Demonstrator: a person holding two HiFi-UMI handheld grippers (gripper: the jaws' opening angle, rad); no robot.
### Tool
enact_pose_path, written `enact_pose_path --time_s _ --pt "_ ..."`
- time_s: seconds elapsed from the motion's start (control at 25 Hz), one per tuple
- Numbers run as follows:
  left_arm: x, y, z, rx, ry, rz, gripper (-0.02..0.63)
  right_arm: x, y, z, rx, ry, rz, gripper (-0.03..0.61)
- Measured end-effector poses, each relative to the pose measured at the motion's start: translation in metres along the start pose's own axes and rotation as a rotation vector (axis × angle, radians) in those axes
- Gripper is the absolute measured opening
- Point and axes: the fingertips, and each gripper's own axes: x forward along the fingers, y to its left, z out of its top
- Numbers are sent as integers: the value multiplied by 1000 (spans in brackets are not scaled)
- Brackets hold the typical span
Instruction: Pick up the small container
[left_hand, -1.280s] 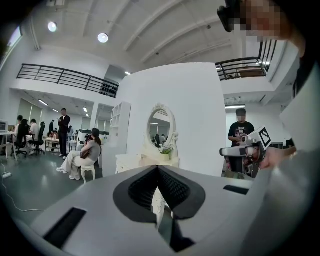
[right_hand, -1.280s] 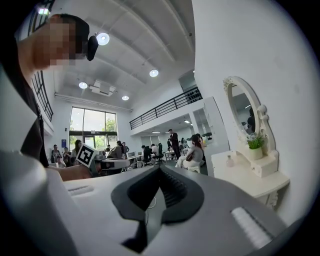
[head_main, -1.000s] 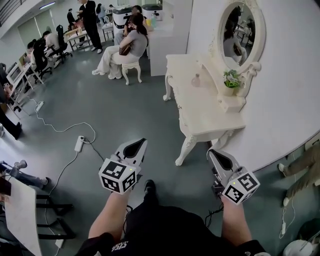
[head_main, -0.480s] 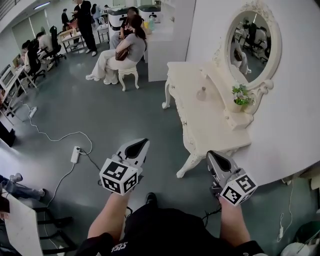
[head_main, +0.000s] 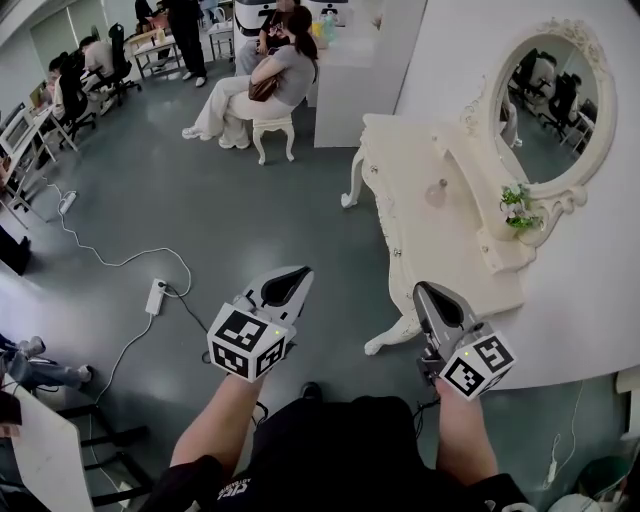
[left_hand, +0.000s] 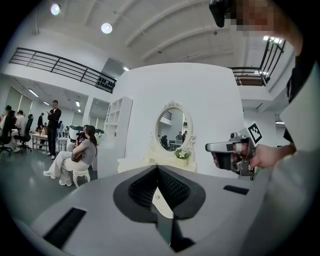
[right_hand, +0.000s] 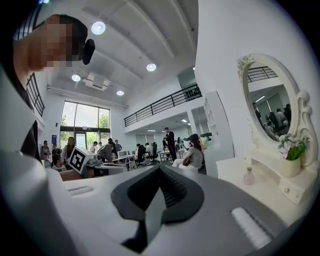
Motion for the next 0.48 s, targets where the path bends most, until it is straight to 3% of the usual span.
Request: enact_pose_path --time_s 0.48 --pt "38 41 3 7 17 11 5 41 -47 1 47 -12 -10 11"
